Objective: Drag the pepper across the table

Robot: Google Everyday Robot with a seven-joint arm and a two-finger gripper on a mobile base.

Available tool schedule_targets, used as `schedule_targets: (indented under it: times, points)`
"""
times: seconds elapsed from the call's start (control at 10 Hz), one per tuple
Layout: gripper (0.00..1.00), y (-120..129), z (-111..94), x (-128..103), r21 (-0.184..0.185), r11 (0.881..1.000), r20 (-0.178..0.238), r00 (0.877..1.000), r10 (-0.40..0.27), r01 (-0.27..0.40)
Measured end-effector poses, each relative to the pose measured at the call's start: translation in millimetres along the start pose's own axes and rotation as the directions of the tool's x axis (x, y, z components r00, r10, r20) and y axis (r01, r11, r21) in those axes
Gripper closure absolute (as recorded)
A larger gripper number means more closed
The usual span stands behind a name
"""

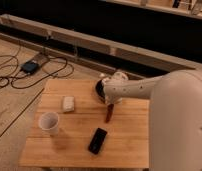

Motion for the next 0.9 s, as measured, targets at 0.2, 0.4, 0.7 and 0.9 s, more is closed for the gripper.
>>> schedule_targets:
  times: [0.2,0.4,0.7,0.9]
  points:
    - [1.0,-22.8,-1.1,-0.9,0.022,0.999,0.016,1.0,0.026,-0.026]
    - [1.0,-56.6,-4.3,1.8,0.048,0.996,0.034,0.997,0.069,-0.071]
    - [1.0,-98.8,-10.7,9.3,0.075,0.989,0.054,0.991,0.122,-0.126]
    - [1.0,-118.8,-12.7,16.0,0.089,0.985,0.06,0.987,0.146,-0.151]
